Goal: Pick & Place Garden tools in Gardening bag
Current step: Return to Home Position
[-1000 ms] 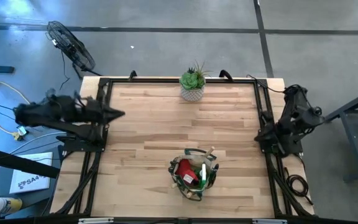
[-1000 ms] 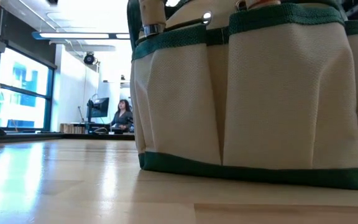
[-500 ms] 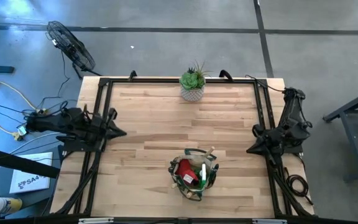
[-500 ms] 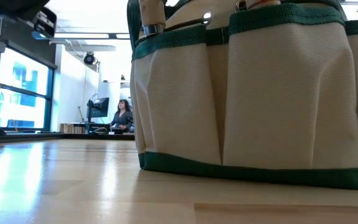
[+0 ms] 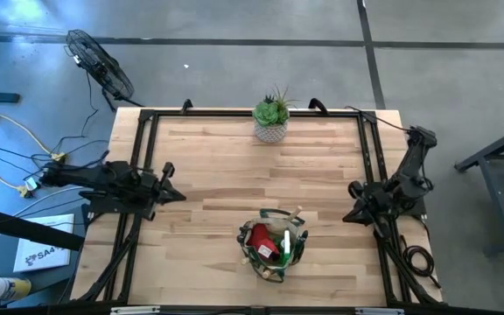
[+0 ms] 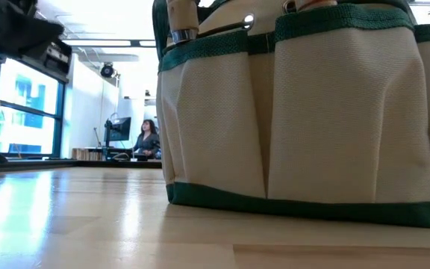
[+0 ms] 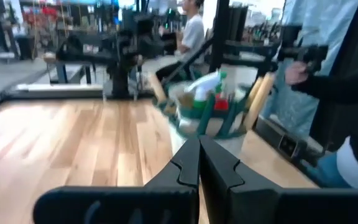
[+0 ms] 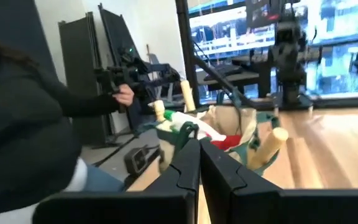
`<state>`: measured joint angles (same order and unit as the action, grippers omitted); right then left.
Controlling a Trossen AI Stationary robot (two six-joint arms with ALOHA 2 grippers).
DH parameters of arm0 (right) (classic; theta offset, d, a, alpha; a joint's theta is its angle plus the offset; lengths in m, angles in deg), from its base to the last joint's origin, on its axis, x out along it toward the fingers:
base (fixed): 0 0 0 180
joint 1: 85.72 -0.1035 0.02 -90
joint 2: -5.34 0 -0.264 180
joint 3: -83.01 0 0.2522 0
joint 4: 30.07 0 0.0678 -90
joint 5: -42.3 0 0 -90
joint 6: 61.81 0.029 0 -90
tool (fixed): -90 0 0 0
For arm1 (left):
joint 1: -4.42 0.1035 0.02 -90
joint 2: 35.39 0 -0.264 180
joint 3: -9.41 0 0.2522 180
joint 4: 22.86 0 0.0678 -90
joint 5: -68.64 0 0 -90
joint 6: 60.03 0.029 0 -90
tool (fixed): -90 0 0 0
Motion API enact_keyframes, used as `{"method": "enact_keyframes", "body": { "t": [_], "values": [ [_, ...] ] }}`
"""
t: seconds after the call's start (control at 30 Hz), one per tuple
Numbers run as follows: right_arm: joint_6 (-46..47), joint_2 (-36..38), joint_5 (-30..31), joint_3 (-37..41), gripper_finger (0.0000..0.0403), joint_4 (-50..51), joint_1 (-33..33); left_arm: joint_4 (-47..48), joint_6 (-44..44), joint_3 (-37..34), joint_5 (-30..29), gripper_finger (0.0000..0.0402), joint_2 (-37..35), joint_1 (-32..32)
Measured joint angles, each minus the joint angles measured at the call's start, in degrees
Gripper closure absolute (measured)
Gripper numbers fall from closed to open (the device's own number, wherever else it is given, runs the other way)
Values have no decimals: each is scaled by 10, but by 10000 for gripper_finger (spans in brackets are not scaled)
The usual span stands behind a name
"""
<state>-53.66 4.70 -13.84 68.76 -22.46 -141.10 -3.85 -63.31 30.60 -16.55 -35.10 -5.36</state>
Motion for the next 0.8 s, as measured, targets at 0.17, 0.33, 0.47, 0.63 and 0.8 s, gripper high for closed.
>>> {"method": "enact_keyframes", "body": {
  "t": [0.17,0.33,0.47,0.63,0.8],
  "values": [
    [-39,0,-51,0,398,0,73,-39,0,-40,5,401,1,0],
    [-24,0,-121,0,398,17,162,-66,0,-65,-5,401,2,0],
    [-1,0,-194,0,398,26,221,-66,3,-65,-4,401,2,0],
    [25,-6,-243,0,398,35,263,-66,4,-66,3,401,3,0],
    [23,-23,-250,0,398,37,288,-62,5,-67,-25,401,3,0]
  ]
}}
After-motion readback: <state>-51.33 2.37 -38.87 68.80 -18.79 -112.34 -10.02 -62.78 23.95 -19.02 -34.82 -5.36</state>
